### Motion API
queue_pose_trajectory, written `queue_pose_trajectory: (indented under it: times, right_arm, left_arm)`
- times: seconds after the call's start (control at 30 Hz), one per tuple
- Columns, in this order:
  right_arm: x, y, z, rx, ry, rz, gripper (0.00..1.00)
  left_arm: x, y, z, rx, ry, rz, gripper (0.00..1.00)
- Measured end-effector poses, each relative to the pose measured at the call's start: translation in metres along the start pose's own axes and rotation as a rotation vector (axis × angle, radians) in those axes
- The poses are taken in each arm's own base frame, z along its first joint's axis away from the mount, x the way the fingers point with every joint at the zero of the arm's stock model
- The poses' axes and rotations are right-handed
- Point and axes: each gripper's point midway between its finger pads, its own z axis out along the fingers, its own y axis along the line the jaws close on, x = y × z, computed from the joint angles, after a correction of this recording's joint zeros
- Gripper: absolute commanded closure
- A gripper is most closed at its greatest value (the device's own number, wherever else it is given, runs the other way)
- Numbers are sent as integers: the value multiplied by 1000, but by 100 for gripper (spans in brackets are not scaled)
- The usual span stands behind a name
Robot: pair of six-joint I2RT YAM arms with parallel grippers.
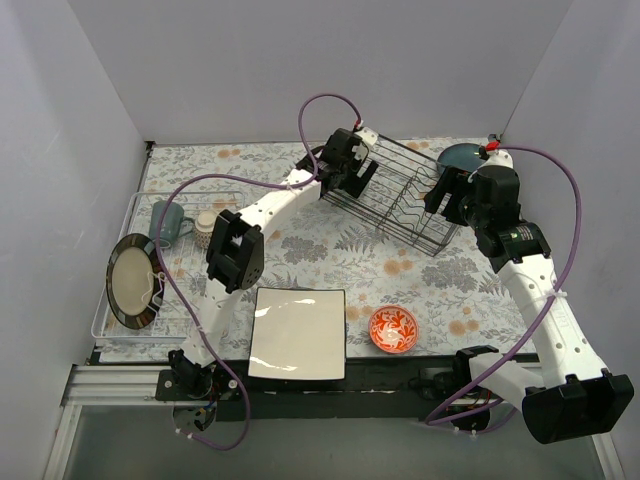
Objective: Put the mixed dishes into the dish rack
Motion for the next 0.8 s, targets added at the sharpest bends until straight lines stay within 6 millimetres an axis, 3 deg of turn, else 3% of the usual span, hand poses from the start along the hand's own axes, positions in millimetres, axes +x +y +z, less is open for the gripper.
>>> queue_pose_trajectory:
  times: [0.23, 0.53, 0.8]
  right_arm:
    - [0, 0, 0, -3, 2, 0, 17]
    - [1, 0, 0, -2, 3, 1, 17]
    - [7, -2, 2, 3, 16, 6, 17]
  left_arm:
    - [3, -2, 4, -3, 4, -27, 10]
    - [-2, 0, 3, -12, -7, -52, 2]
    - [6, -3, 0, -10, 14, -99, 2]
